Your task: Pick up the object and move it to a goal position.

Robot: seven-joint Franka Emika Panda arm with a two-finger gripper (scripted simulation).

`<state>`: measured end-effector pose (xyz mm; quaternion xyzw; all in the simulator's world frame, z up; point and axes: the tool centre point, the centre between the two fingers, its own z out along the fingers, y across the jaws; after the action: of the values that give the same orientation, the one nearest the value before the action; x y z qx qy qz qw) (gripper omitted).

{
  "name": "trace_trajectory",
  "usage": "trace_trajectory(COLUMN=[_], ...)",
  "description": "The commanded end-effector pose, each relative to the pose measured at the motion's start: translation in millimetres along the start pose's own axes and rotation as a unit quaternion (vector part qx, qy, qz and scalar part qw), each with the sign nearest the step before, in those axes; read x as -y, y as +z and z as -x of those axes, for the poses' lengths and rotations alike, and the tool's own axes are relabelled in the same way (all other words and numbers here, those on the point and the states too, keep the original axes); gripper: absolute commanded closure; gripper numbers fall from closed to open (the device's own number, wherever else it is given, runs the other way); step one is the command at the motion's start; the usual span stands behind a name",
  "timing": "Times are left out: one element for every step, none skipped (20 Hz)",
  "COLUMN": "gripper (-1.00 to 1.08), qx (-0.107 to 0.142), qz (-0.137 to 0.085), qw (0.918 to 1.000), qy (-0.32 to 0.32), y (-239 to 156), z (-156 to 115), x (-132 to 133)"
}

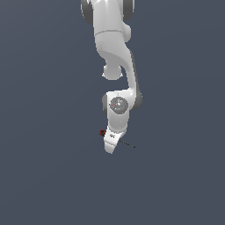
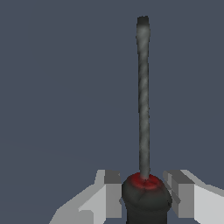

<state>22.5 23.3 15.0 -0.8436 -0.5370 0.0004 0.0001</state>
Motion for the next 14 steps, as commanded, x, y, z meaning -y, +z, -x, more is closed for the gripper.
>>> trace_trajectory(gripper=[1.08, 1.08, 1.08, 1.08, 1.08, 1.08, 1.08, 1.08, 1.08, 1.08, 1.08, 1.08, 1.08, 1.08], qx=[0.000, 0.000, 0.000, 0.000, 0.000, 0.000, 0.000, 0.000, 0.000, 0.000, 0.000, 0.000, 0.000, 0.000], qz=[0.000, 0.000, 0.000, 0.000, 0.000, 0.000, 0.000, 0.000, 0.000, 0.000, 0.000, 0.000, 0.000, 0.000], qw=[1.0000, 1.0000, 1.0000, 1.0000, 1.0000, 1.0000, 1.0000, 1.0000, 1.0000, 1.0000, 1.0000, 1.0000, 1.0000, 1.0000], qy=[0.000, 0.000, 0.000, 0.000, 0.000, 0.000, 0.000, 0.000, 0.000, 0.000, 0.000, 0.000, 0.000, 0.000], y=[-3, -5, -8, -12, -17, -22, -28, -34, -42, -49, -58, -67, -76, -86], z=[1, 2, 3, 4, 6, 8, 10, 12, 15, 18, 21, 24, 27, 31], x=[-1, -2, -3, -4, -6, -7, -9, -12, -14, -17, -19, -22, -25, -29])
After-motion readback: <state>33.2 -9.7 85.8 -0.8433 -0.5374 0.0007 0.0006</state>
